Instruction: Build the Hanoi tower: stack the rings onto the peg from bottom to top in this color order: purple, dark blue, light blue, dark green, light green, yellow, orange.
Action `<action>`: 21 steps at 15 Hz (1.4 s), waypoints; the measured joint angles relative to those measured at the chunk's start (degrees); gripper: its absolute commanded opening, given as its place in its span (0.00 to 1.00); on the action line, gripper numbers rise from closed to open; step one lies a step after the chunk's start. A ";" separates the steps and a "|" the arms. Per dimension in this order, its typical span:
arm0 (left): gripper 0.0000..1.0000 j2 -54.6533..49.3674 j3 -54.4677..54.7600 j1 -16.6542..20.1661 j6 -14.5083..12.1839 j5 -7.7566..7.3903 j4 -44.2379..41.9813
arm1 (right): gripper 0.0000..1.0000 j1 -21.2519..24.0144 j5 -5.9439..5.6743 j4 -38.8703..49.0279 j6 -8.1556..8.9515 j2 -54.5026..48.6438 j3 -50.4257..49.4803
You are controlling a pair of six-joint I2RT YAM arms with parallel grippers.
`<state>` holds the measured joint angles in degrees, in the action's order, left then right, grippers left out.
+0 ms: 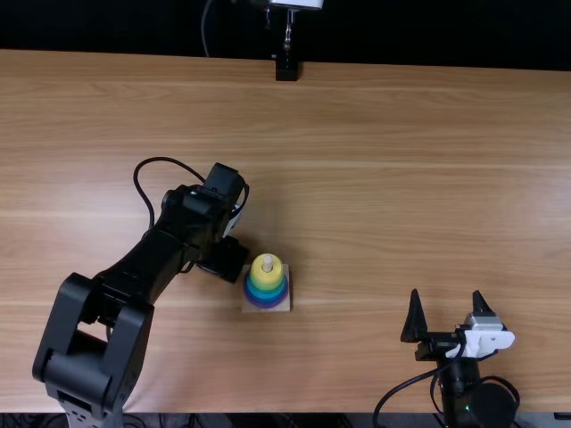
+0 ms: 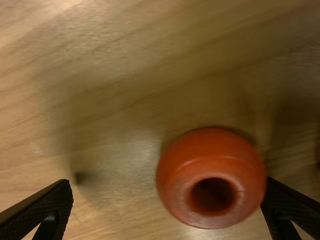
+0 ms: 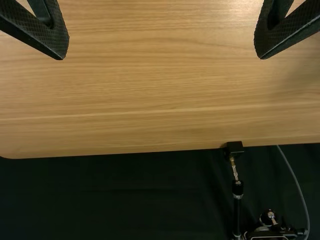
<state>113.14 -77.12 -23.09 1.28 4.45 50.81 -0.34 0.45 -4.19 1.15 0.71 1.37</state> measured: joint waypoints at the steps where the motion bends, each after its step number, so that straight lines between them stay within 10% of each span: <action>1: 1.00 0.00 0.00 -0.26 0.02 0.00 0.02 | 1.00 0.02 0.00 0.02 0.02 -0.02 0.00; 7: 1.00 0.00 0.00 -0.55 0.02 0.04 -4.24 | 1.00 0.02 0.00 0.00 0.00 0.00 0.00; 10: 0.72 0.00 0.00 -0.55 0.02 0.02 -6.08 | 1.00 0.02 0.02 0.00 0.02 -0.02 0.00; 14: 0.67 0.00 0.00 -0.55 0.02 0.04 -4.94 | 1.00 0.02 0.00 0.00 0.02 -0.02 0.00; 17: 0.27 0.02 0.00 -0.55 0.02 0.02 -2.64 | 1.00 0.00 0.00 0.00 0.02 -0.02 0.00; 21: 0.00 0.02 0.00 -0.55 0.04 0.04 -2.43 | 1.00 0.00 0.00 0.02 0.00 0.00 0.00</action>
<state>113.16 -77.12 -23.64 1.32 4.49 48.38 -0.34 0.45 -4.16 1.15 0.71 1.37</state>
